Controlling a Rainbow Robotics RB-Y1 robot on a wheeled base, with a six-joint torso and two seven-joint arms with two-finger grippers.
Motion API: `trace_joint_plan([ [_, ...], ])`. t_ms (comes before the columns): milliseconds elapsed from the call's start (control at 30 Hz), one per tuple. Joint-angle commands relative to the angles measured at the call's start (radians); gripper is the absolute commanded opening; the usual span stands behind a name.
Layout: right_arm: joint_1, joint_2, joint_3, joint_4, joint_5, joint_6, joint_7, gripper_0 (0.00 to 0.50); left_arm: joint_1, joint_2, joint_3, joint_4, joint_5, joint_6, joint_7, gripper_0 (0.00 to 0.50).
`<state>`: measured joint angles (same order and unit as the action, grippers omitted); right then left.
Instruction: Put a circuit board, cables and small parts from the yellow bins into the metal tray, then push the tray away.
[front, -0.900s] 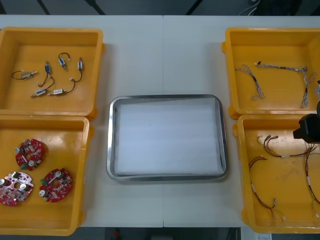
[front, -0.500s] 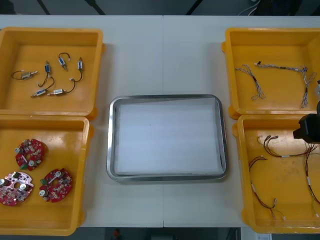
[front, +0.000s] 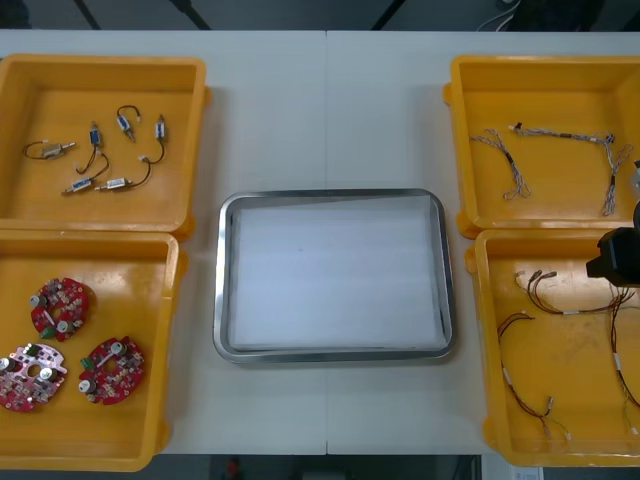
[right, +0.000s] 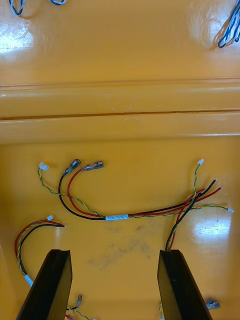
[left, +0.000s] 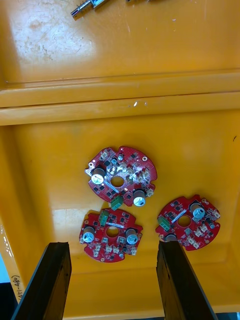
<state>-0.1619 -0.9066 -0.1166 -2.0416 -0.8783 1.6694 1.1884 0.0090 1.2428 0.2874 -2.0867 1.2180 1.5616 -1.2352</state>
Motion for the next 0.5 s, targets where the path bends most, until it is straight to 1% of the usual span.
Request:
trace_joint_plan([
  [33,0.004,0.005,0.008,-0.008,-0.005,-0.008,0.017,0.5,0.008,0.027,0.024,-0.001,0.005,-0.009,0.036,0.5],
  [500,0.004,0.005,0.008,-0.008,-0.005,-0.008,0.017,0.5,0.008,0.027,0.024,-0.001,0.005,-0.009,0.036,0.5],
])
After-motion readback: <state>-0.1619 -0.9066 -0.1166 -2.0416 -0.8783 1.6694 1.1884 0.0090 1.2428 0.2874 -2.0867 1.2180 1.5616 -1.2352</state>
